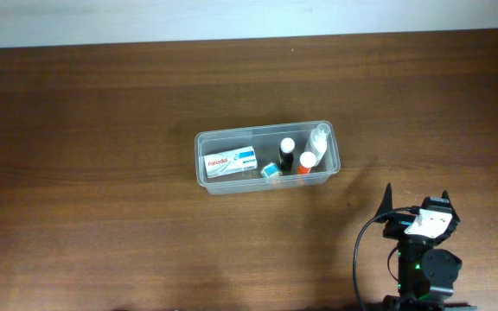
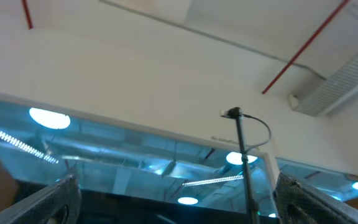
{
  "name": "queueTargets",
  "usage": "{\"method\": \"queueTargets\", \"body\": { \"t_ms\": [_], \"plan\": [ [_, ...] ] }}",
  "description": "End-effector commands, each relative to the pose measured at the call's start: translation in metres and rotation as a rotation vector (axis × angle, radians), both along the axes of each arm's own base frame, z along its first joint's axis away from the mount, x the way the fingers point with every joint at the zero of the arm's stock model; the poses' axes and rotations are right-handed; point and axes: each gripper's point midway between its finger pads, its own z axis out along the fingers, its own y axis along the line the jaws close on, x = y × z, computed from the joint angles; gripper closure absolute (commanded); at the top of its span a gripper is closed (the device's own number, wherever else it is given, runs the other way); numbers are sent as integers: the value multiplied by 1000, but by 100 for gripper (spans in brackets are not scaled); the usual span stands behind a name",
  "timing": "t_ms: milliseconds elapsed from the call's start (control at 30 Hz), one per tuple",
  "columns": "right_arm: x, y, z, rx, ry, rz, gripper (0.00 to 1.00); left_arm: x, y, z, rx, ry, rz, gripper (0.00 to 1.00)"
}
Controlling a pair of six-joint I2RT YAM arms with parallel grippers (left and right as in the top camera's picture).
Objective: Pack container
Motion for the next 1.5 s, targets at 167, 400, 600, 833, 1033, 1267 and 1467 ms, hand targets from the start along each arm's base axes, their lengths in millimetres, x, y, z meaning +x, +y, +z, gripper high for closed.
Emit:
{"method": "queueTargets", "body": {
  "t_ms": [167, 400, 600, 833, 1033, 1267, 1467],
  "plan": [
    [-2, -4, -1, -1, -1, -23, 2, -8, -8, -12, 128, -45, 91, 1],
    [-2, -4, -1, -1, -1, -23, 2, 59, 3, 19, 121, 216, 214, 1],
    [-2, -4, -1, -1, -1, -23, 2, 166, 3, 46, 189, 546, 191, 1],
    [-2, -4, -1, -1, -1, -23, 2, 312, -24, 52, 284, 838, 171, 1],
    [-2, -4, -1, -1, -1, -23, 2, 448, -55, 0, 347, 1056, 189, 0],
    [-2, -4, -1, -2, -1, -23, 2, 553, -88, -87, 401, 1156, 157, 1],
    [-2, -4, -1, -1, -1, -23, 2, 588, -97, -147, 406, 1222, 144, 1]
  ]
}}
